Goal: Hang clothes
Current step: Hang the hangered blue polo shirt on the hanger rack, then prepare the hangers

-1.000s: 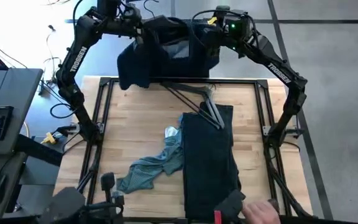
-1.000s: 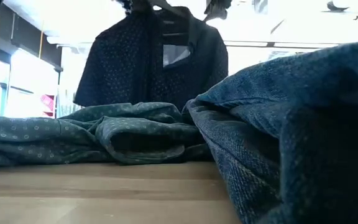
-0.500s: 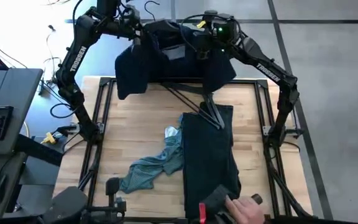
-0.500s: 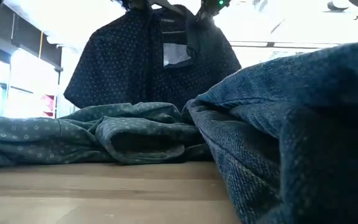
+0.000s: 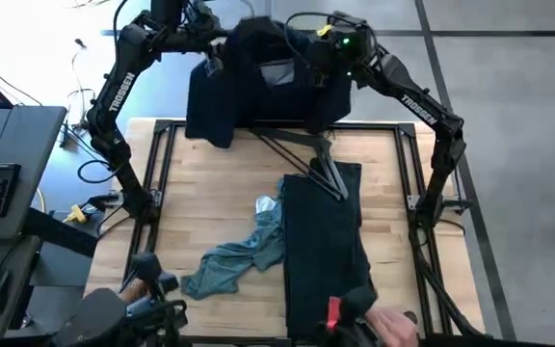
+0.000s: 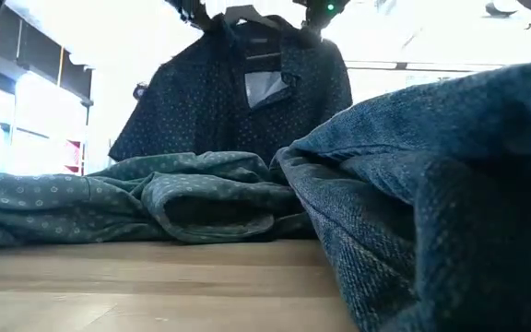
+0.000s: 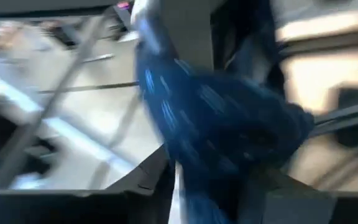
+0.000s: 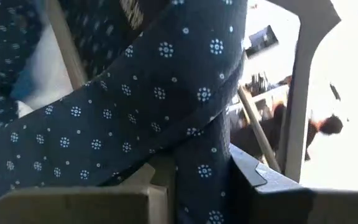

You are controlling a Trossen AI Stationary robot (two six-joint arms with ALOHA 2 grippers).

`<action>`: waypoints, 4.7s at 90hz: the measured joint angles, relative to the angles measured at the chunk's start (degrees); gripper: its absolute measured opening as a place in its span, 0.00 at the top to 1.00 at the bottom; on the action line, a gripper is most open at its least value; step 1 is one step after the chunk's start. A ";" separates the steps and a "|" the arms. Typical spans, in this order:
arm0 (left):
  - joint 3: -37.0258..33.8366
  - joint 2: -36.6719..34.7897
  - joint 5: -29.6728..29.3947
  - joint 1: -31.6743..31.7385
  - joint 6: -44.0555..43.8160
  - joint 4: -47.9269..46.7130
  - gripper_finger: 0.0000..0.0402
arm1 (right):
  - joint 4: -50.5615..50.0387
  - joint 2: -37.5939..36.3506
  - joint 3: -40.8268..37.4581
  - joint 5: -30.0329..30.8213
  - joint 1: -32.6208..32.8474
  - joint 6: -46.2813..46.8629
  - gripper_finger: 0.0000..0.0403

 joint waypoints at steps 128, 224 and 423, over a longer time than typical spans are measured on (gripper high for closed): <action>-0.20 6.80 -21.32 3.07 9.93 27.44 0.86 | 11.19 1.53 7.30 -5.45 -6.31 12.38 0.75; 1.37 19.39 -23.70 10.86 10.21 46.80 0.86 | -17.40 -0.17 7.40 1.95 2.37 48.52 0.19; 5.05 3.62 -22.41 2.03 -22.49 -6.09 0.44 | -50.09 -3.47 -0.30 -1.18 11.72 68.64 0.19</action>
